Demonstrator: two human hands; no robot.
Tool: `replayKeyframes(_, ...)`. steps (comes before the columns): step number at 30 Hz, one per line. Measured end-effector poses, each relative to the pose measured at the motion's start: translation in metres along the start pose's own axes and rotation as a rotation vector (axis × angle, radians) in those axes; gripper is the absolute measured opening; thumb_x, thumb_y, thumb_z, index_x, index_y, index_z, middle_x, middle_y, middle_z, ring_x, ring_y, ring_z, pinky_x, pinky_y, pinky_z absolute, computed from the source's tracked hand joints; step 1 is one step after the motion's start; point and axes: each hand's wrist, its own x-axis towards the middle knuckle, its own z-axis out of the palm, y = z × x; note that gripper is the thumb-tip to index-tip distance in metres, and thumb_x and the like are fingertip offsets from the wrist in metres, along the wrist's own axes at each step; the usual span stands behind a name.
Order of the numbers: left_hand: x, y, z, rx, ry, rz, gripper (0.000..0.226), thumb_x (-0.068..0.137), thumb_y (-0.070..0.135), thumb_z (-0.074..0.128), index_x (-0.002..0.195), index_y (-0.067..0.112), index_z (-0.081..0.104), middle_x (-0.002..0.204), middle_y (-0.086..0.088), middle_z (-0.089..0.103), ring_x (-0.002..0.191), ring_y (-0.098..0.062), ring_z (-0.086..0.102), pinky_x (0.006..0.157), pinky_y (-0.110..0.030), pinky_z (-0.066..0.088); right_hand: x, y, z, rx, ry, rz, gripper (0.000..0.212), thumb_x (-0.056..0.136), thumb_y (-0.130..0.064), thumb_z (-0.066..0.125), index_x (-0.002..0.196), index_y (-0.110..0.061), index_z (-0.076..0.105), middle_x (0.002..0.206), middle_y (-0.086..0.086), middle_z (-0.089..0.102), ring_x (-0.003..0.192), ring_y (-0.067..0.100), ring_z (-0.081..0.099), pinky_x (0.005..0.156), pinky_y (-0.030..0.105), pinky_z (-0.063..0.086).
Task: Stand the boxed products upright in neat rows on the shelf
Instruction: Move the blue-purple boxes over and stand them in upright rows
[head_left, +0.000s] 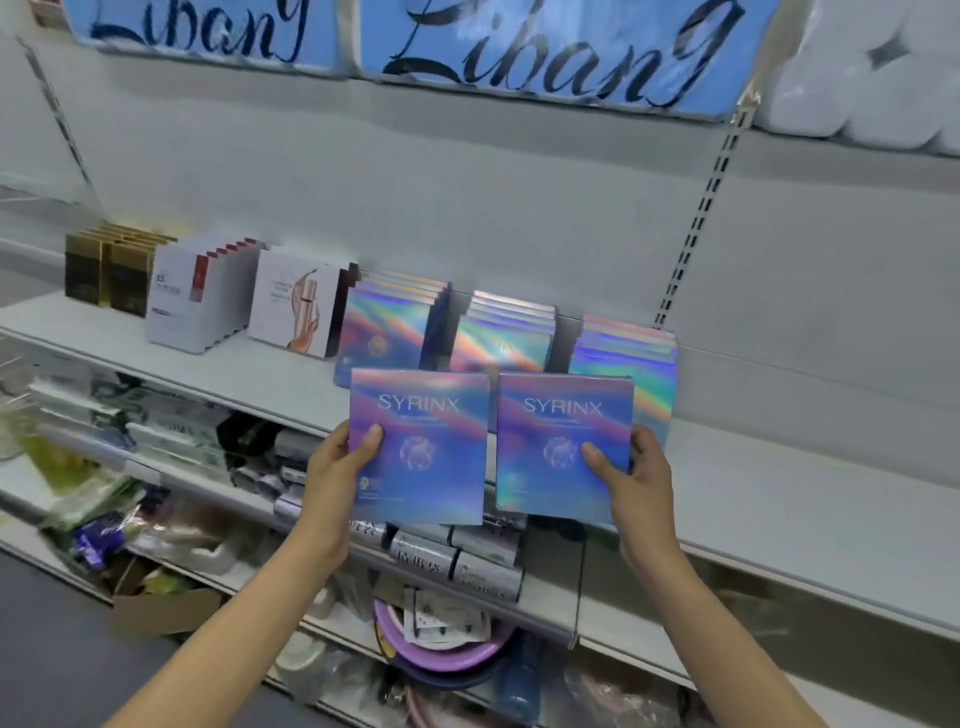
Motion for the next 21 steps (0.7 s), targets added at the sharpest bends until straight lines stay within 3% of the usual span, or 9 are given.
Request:
replayKeyframes(4, 0.049, -0.004, -0.019, -0.014, 0.006, -0.030, 0.013, 0.094, 0.020, 0.064, 0.103, 0.015, 0.072, 0.110, -0.013, 0.075, 0.099, -0.031, 0.069, 0.092, -0.049, 0.053, 0.035, 0.016, 0.036, -0.039, 0.002, -0.053, 0.035, 0.089, -0.001, 0.071, 0.122, -0.003, 0.059, 0.118, 0.010, 0.069, 0.105, 0.018, 0.066, 0.080, 0.019, 0.054)
replayKeyframes(6, 0.076, -0.004, -0.028, -0.010, 0.006, -0.041, 0.017, 0.093, 0.020, 0.065, 0.107, 0.013, 0.072, 0.113, -0.016, 0.075, 0.101, -0.033, 0.069, 0.093, -0.051, 0.053, 0.051, 0.020, 0.055, -0.045, 0.014, -0.066, 0.037, 0.089, -0.001, 0.071, 0.123, -0.004, 0.059, 0.119, 0.007, 0.070, 0.107, 0.016, 0.066, 0.083, 0.022, 0.054)
replayKeyframes(8, 0.101, -0.001, -0.035, 0.016, -0.004, -0.033, 0.020, 0.094, 0.019, 0.063, 0.110, 0.010, 0.070, 0.110, -0.014, 0.076, 0.094, -0.029, 0.072, 0.083, -0.044, 0.060, 0.063, 0.026, 0.072, -0.074, 0.037, -0.083, 0.033, 0.087, -0.001, 0.073, 0.118, -0.006, 0.060, 0.111, -0.003, 0.071, 0.101, 0.009, 0.066, 0.085, 0.022, 0.052)
replayKeyframes(10, 0.125, 0.003, -0.041, 0.034, -0.017, -0.012, 0.021, 0.096, 0.017, 0.061, 0.113, 0.008, 0.068, 0.107, -0.010, 0.076, 0.087, -0.021, 0.073, 0.073, -0.034, 0.063, 0.072, 0.030, 0.085, -0.092, 0.048, -0.098, 0.025, 0.086, 0.002, 0.072, 0.106, -0.006, 0.059, 0.093, -0.016, 0.068, 0.087, -0.001, 0.062, 0.078, 0.014, 0.047)
replayKeyframes(13, 0.157, 0.005, -0.048, 0.044, -0.033, 0.005, 0.021, 0.098, 0.017, 0.059, 0.115, 0.007, 0.067, 0.103, -0.007, 0.076, 0.087, -0.018, 0.073, 0.072, -0.032, 0.063, 0.081, 0.036, 0.100, -0.114, 0.062, -0.110, 0.023, 0.086, 0.001, 0.073, 0.103, -0.005, 0.059, 0.092, -0.008, 0.066, 0.082, -0.001, 0.060, 0.074, 0.012, 0.046)
replayKeyframes(18, 0.199, 0.004, -0.054, 0.095, -0.099, 0.068, 0.014, 0.099, 0.010, 0.056, 0.108, 0.011, 0.067, 0.091, 0.006, 0.078, 0.081, -0.006, 0.073, 0.067, -0.018, 0.057, 0.083, 0.041, 0.114, -0.129, 0.122, -0.084, 0.026, 0.087, -0.004, 0.073, 0.110, -0.009, 0.061, 0.102, 0.001, 0.071, 0.096, 0.018, 0.067, 0.083, 0.035, 0.055)
replayKeyframes(21, 0.223, -0.002, -0.059, 0.128, -0.179, 0.089, 0.014, 0.100, 0.015, 0.058, 0.111, 0.011, 0.065, 0.100, 0.000, 0.075, 0.088, -0.009, 0.072, 0.072, -0.019, 0.057, 0.078, 0.043, 0.123, -0.158, 0.174, -0.073, 0.027, 0.088, -0.008, 0.074, 0.111, -0.014, 0.062, 0.107, 0.002, 0.072, 0.102, 0.023, 0.068, 0.088, 0.049, 0.057)
